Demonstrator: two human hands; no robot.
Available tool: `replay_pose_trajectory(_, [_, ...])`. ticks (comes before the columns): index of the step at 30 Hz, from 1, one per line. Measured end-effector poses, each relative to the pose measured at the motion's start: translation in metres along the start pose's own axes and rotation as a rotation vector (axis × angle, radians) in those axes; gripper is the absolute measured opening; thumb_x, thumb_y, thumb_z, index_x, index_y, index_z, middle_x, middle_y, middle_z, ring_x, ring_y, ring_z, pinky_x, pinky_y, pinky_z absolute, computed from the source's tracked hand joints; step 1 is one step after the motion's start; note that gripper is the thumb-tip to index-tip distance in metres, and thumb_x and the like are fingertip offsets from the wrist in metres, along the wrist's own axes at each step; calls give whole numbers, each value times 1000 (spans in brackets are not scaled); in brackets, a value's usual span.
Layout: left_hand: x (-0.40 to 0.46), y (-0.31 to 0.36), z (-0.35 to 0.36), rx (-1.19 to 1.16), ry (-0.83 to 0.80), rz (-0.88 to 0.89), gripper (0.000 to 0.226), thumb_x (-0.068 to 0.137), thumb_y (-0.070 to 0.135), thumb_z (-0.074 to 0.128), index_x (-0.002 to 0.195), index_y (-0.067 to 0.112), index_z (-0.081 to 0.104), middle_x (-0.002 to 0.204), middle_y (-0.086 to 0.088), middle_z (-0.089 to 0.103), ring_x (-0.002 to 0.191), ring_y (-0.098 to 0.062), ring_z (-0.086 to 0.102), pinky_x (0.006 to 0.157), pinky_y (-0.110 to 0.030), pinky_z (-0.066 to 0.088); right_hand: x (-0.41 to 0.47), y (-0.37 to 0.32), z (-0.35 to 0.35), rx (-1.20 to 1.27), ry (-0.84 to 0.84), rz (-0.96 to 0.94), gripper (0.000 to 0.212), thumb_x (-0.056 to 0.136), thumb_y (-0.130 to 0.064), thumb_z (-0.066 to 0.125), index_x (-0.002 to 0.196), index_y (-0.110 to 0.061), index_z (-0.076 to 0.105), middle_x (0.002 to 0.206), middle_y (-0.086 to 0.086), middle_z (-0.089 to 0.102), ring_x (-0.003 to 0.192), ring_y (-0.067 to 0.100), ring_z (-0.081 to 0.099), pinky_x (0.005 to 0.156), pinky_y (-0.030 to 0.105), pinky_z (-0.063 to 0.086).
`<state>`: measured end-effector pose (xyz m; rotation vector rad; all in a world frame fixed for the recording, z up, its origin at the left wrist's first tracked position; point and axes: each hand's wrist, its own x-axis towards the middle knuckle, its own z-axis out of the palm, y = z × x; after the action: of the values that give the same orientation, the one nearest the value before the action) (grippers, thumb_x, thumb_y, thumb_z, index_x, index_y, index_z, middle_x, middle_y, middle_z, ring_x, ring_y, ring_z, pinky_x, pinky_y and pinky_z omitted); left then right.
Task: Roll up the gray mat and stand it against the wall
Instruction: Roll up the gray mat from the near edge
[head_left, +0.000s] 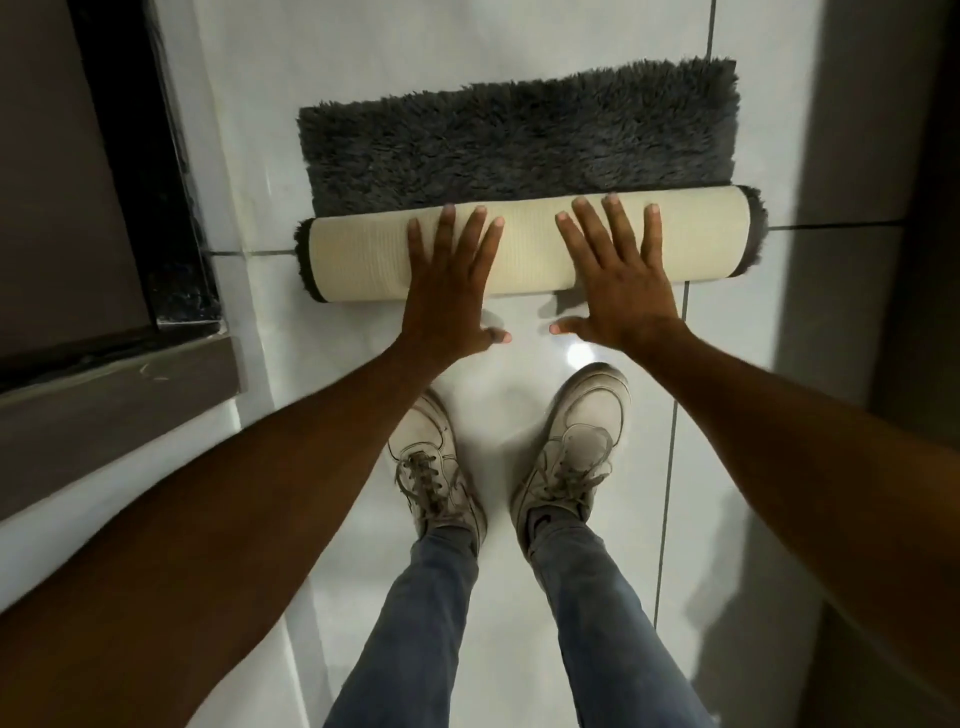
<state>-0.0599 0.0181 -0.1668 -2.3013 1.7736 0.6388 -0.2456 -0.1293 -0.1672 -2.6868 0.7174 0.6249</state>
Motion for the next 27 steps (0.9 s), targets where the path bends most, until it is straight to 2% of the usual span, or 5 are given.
replay_pose_trajectory(5, [27, -5, -1, 76, 129, -84, 85, 82, 49, 69, 153, 18, 33, 156, -11, 40, 144, -38, 35, 115, -69, 21, 25, 0, -4, 29, 142, 92, 98, 82, -47, 77, 160, -19, 23, 165, 14, 32, 154, 43, 21, 120, 75, 8])
replay_pose_trajectory(9, [12, 6, 3, 63, 150, -88, 84, 78, 36, 76, 151, 17, 38, 150, -12, 46, 139, -38, 41, 114, -68, 25, 6, -12, 2, 86, 171, 134, 88, 81, -36, 80, 154, -18, 36, 158, 14, 44, 151, 43, 30, 120, 74, 9])
replay_pose_trajectory(20, [-5, 20, -18, -212, -457, -11, 112, 62, 58, 84, 152, 26, 25, 155, -9, 36, 140, -35, 38, 116, -62, 27, -26, -3, -26, 295, -416, 93, 98, 75, -43, 84, 157, -27, 32, 164, 6, 35, 148, 35, 33, 118, 71, 17])
replay_pose_trajectory(24, [34, -1, -38, -375, -273, 55, 112, 63, 42, 86, 155, 22, 25, 162, -8, 26, 149, -31, 26, 116, -66, 24, -15, 5, -38, 387, 19, 100, 62, 79, -18, 80, 137, -20, 59, 150, 9, 52, 140, 35, 44, 114, 65, 28])
replay_pose_trajectory(27, [38, 1, -38, -273, -280, 131, 111, 72, 53, 75, 159, 23, 14, 168, -6, 13, 154, -35, 8, 117, -72, 7, -39, -26, -27, 478, 477, 394, 28, 85, -10, 66, 112, -15, 71, 125, 11, 65, 119, 32, 56, 105, 45, 38])
